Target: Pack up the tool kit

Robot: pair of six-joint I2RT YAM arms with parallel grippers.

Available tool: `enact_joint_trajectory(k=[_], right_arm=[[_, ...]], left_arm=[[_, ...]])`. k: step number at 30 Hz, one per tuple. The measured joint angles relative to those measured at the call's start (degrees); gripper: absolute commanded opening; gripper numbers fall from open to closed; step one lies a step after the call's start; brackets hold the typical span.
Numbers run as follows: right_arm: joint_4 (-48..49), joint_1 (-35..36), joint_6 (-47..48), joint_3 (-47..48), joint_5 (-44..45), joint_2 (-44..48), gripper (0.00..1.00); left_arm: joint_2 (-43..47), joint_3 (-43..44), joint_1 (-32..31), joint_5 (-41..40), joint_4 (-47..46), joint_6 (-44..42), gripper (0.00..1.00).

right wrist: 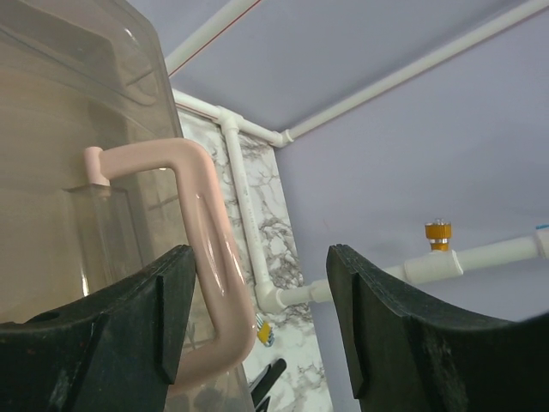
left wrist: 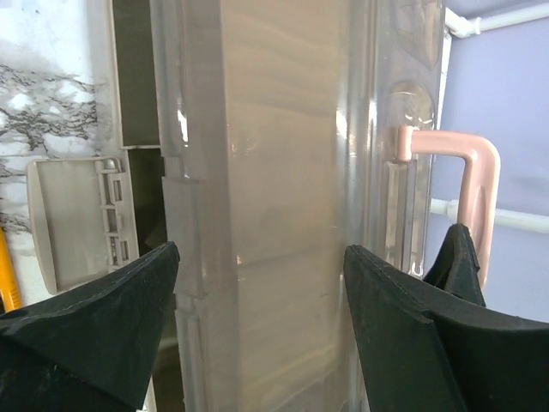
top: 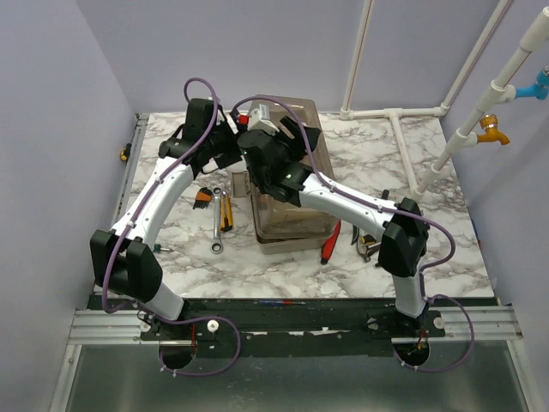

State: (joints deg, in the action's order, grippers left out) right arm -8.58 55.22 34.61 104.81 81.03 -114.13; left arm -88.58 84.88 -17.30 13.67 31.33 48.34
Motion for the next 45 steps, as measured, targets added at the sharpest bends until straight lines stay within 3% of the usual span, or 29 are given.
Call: enact_joint_trajectory(k=[9,15,24,31,38,45], right_arm=[[-3.3,-0.1,-3.8,-1.3,0.0,5.6,0.64],[-27.3,-1.4,-23.3,13.7,-10.8,3.3,0.64],[-42.6,-4.9,-39.8,20.7,-27.2,-0.9,0.67],[-42.6,-10.5,-45.8,14.3,-44.0,1.0,0.68],[-43.0,-12.4,-47.3,15.1,-47.7,1.3,0.68],[-44.7,-11.8,-47.4,14.6,-46.8,0.5,0.67]], left_arm=[[2.6,-1.5,3.4,0.3,-0.4,-0.8,0.79],[3.3,-4.5,4.1,1.5,-1.5,-1.6,0.80],[6.9,-14.0,5.4,7.0,-6.6,-3.9,0.80],[8.5,-13.4,5.6,10.3,-8.5,-4.8,0.79],[8.3,-10.1,4.7,10.9,-8.5,-5.1,0.78],[3.2,-2.0,-0.5,10.5,-6.0,-5.7,0.77]])
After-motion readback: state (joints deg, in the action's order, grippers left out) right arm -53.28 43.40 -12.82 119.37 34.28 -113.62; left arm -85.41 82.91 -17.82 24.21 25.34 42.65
